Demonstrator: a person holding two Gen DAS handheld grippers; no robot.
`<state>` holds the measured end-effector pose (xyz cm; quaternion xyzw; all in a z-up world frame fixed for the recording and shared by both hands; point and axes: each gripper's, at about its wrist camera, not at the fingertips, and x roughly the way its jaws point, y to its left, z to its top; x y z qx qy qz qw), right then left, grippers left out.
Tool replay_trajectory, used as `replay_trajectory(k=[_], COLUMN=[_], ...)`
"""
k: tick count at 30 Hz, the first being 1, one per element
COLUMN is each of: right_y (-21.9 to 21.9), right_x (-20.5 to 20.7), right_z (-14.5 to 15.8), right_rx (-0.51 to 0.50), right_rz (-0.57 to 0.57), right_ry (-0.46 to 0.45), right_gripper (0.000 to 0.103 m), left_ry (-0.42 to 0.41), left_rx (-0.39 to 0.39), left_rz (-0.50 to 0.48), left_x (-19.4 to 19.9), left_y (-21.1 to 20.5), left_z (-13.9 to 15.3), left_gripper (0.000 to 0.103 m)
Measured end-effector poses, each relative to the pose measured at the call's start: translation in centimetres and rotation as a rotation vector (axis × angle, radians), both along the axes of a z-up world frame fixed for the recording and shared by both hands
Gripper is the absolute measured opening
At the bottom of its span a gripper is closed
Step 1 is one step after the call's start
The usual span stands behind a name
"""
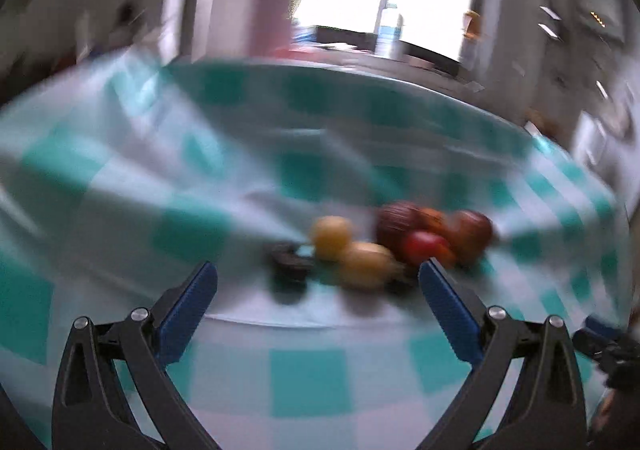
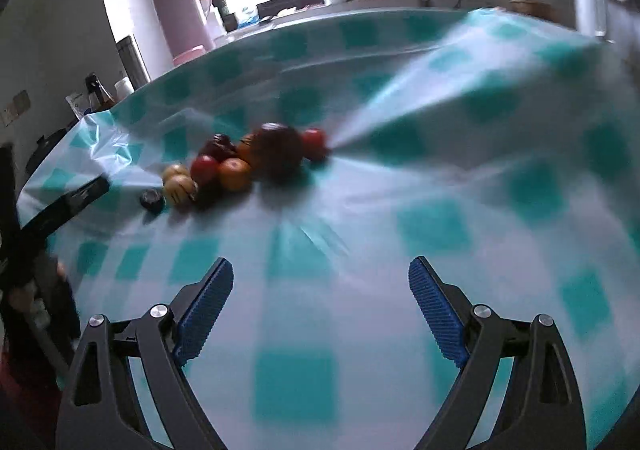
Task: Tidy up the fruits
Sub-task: 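Move both tools back up to the fruit pile on the table, then grasp the large red apple with the right gripper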
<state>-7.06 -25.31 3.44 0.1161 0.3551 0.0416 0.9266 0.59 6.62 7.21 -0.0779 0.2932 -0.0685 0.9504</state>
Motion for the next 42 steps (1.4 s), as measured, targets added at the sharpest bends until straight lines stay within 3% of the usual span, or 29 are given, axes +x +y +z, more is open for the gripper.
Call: replay_trajectory(k=[2, 6, 9, 12, 17, 19, 21, 25, 27, 31, 34, 36, 41, 42], right_y=[0.5, 0.7, 1.7, 3.0, 5.0, 5.3, 5.0, 4.2, 3.4, 2.9, 1.7, 1.5, 1.9, 1.8], right_x=[3.8, 9.2, 12.3, 14.2, 16.5, 16.9, 16.8, 14.9, 13.7, 13.5, 14.1, 14.3, 14.3, 14.2], right_z=[-0.7, -1.9, -2.7, -3.5, -3.2, -3.2, -3.4, -2.3, -1.6, -2.0, -3.5, -3.5, -3.6, -3.6], right_rx=[0.066, 0.217, 0.325, 0.293, 0.167, 0.119, 0.141, 0.086, 0.052, 0.071, 0.178, 0.193, 0.133, 0.116], right_rz=[-0.014, -0.099, -0.155, -0.185, -0.208, -0.222, -0.184, -0.136, -0.174, -0.205, -0.241, -0.267, -0.244, -0.241], right_ry=[0.043, 0.064, 0.072, 0.108, 0.11, 0.121, 0.121, 0.075, 0.046, 0.071, 0.12, 0.113, 0.121, 0.121], right_gripper=[0.087, 0.087, 0.087, 0.088, 0.087, 0.069, 0.064, 0.065, 0.07, 0.082, 0.084, 0.085, 0.076, 0.068], left_ry=[0.04, 0.08, 0.077, 0.076, 0.097, 0.096, 0.095, 0.104, 0.098, 0.091, 0.103, 0.102, 0.093, 0.095], left_rx=[-0.078, -0.153, -0.122, -0.091, -0.113, -0.113, -0.114, -0.111, -0.106, -0.082, -0.086, -0.095, -0.101, -0.1], left_rz=[0.056, 0.139, 0.145, 0.126, 0.117, 0.121, 0.13, 0.158, 0.172, 0.182, 0.179, 0.18, 0.164, 0.16], left_x=[1.0, 1.4, 1.3, 1.3, 1.6, 1.6, 1.5, 1.3, 1.2, 1.1, 1.3, 1.2, 1.0, 1.0], left_y=[2.7, 4.9, 4.9, 4.1, 4.0, 4.0, 4.1, 4.2, 4.1, 3.8, 3.8, 3.8, 3.6, 3.6], left_z=[-1.1, -2.1, -2.3, -2.3, -2.6, -2.5, -2.5, -2.7, -2.8, -2.9, -3.1, -3.1, -2.9, -3.0], left_gripper=[0.101, 0.101, 0.101, 0.101, 0.101, 0.101, 0.101, 0.101, 0.101, 0.101, 0.101, 0.101, 0.101, 0.101])
